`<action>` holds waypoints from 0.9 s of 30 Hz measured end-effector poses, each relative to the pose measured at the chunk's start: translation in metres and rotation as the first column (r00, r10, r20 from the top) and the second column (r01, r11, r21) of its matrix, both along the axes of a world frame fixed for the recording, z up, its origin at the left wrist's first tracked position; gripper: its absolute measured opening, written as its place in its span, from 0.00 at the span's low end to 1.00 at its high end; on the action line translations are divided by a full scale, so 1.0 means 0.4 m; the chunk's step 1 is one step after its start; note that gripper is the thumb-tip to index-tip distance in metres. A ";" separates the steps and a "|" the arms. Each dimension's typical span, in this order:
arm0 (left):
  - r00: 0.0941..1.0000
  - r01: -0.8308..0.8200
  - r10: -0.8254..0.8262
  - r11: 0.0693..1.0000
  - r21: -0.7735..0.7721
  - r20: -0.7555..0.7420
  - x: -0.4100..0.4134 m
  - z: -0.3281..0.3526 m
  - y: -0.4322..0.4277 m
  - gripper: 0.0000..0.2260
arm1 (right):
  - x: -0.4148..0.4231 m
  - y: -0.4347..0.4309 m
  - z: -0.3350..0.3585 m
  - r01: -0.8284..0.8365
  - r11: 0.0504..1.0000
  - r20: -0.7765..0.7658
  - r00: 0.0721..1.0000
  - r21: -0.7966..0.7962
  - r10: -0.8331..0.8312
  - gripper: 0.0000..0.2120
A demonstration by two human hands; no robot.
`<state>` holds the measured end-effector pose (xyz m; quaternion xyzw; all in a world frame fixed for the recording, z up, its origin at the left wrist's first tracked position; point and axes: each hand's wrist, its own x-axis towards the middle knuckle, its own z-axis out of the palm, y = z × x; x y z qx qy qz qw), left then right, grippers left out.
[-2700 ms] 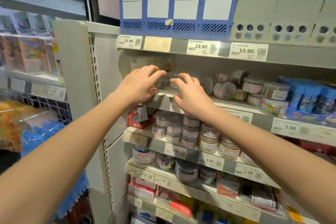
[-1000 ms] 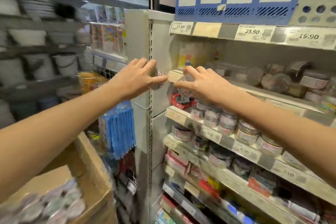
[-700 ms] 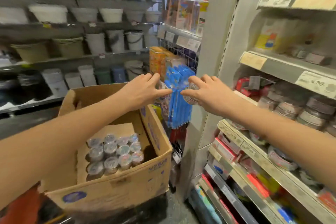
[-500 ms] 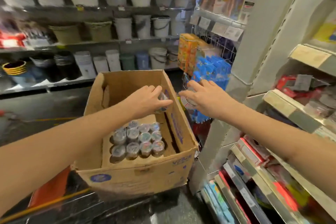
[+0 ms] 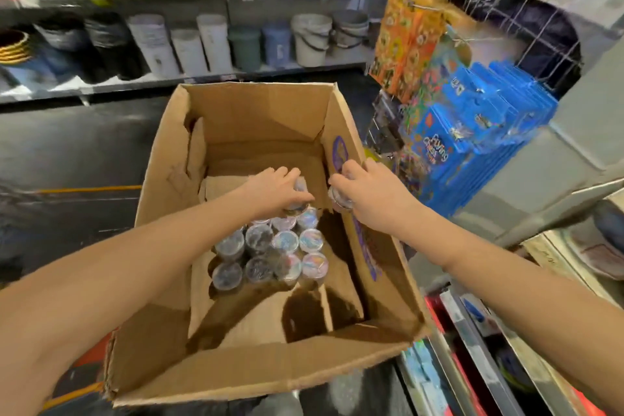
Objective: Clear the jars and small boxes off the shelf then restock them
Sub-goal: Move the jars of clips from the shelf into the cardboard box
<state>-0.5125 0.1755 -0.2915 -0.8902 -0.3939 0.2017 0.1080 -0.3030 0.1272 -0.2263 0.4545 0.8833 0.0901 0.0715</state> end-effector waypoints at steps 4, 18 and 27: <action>1.000 -0.018 0.019 0.986 -0.168 0.005 0.011 -0.088 0.084 0.26 | -0.009 0.051 -0.056 -0.023 0.997 0.025 0.999 -0.080 0.025 0.24; 0.971 -0.203 0.239 0.849 -0.487 0.012 0.005 -0.260 0.190 0.23 | -0.030 0.108 -0.116 0.022 0.977 -0.090 0.995 -0.212 -0.042 0.23; 0.939 -0.279 0.344 0.742 -0.610 -0.011 0.003 -0.278 0.182 0.30 | -0.040 0.098 -0.140 -0.033 0.982 -0.116 0.993 -0.186 0.011 0.22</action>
